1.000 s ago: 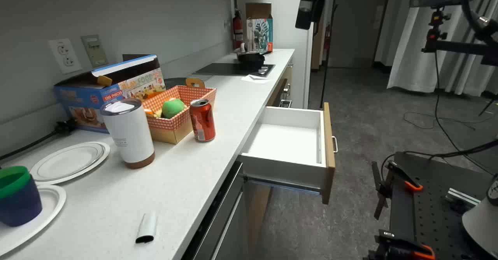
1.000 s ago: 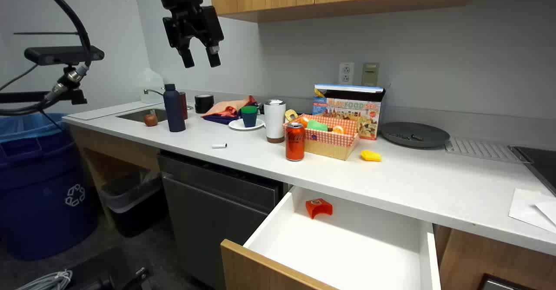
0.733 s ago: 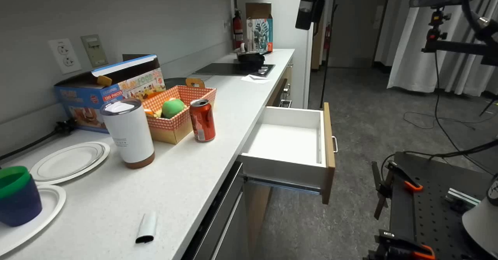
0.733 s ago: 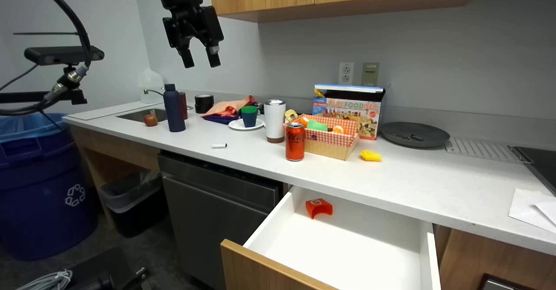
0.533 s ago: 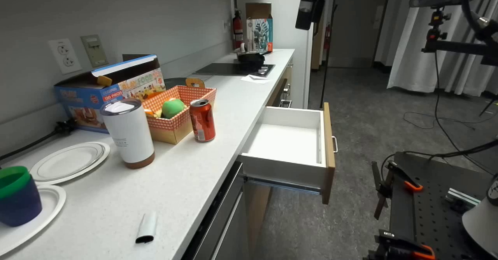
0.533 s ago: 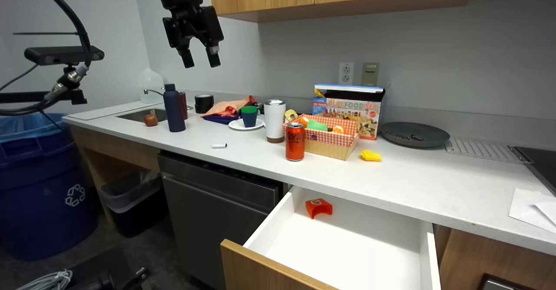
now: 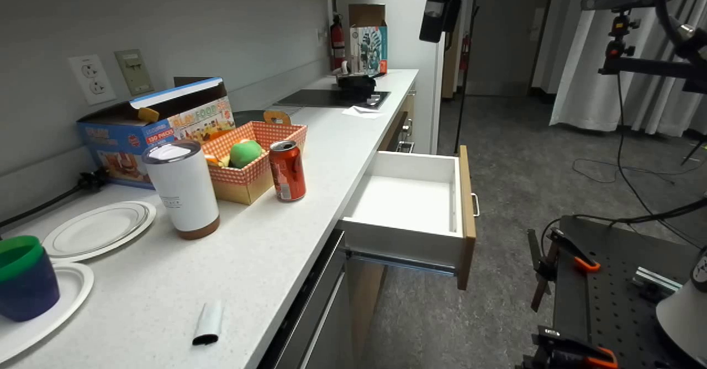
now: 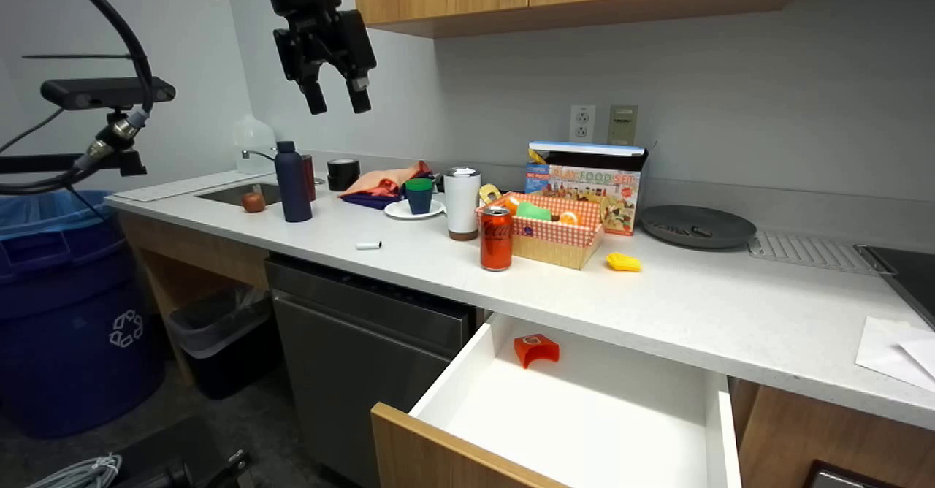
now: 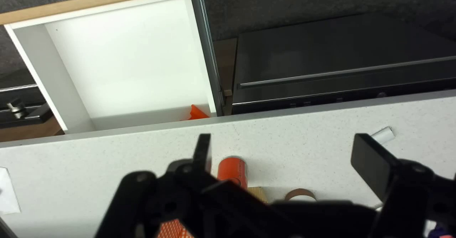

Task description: Pick up the green toy, put it in the drawer and close the drawer.

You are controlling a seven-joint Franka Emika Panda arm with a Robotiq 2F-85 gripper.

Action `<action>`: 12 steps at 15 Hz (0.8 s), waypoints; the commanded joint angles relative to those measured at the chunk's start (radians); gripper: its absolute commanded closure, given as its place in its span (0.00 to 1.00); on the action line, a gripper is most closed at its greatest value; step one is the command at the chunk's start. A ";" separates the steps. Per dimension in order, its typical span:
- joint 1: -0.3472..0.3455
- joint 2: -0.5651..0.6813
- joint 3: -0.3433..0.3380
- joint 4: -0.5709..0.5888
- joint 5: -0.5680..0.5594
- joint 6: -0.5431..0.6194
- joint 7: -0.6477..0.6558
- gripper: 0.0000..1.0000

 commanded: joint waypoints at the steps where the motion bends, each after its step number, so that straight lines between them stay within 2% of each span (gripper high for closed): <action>1: 0.012 0.002 -0.009 0.003 -0.006 -0.002 0.005 0.00; 10: 0.012 0.002 -0.009 0.003 -0.006 -0.002 0.005 0.00; 12: 0.000 0.043 -0.019 0.035 -0.014 -0.009 -0.001 0.00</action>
